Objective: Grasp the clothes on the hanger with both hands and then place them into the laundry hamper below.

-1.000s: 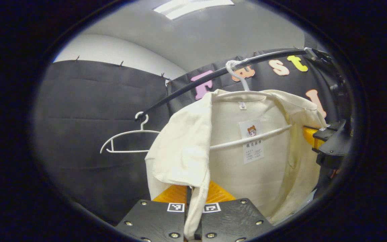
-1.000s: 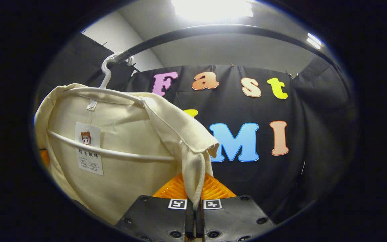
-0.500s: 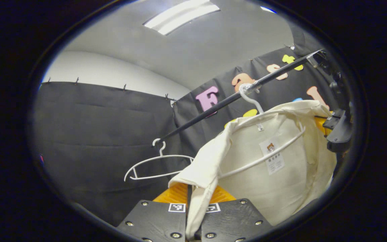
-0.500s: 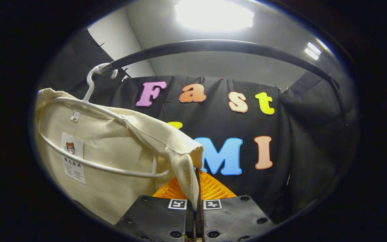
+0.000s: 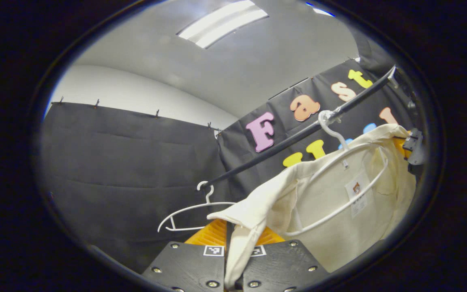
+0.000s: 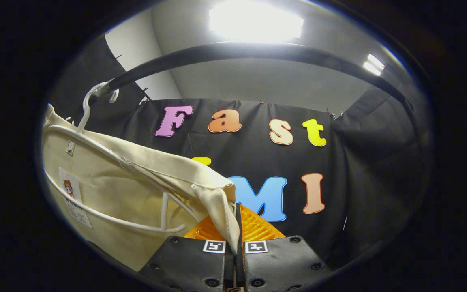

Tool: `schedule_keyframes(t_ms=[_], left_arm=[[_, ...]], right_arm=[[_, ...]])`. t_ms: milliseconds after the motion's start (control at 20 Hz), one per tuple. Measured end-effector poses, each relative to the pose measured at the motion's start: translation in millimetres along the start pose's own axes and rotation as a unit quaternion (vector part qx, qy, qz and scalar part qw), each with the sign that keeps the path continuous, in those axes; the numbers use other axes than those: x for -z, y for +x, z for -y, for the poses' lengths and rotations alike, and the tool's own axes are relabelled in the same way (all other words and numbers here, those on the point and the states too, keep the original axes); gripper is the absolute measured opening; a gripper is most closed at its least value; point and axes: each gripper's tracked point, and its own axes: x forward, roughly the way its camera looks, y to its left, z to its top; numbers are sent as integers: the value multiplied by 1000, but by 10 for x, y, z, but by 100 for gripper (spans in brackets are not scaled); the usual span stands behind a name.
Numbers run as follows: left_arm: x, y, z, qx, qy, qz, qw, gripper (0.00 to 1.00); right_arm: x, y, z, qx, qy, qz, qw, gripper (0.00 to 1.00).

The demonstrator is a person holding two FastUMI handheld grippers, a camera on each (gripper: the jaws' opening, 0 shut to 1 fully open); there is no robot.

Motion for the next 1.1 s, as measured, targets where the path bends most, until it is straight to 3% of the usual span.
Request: schedule_keyframes(t_ms=[300,550,750,1000,1100], left_arm=[[-29,308,-81,40,-31,10,999,2],[360,510,257,97,-68,-28,993,1],[325,446,290,98,-43,-3,994,2],[396,423,270,113,-76,-7,991,2],[455,441,325,127,-105,-16,986,2]], right_arm=[[120,328,-99,-40,3,-12,999,3],[800,478,-190,-82,34,-83,993,5],[986,373,-213,-88,39,-97,991,5],[1017,398,-263,-104,104,-119,982,5],[1055,413,-299,-115,154,-140,971,5]])
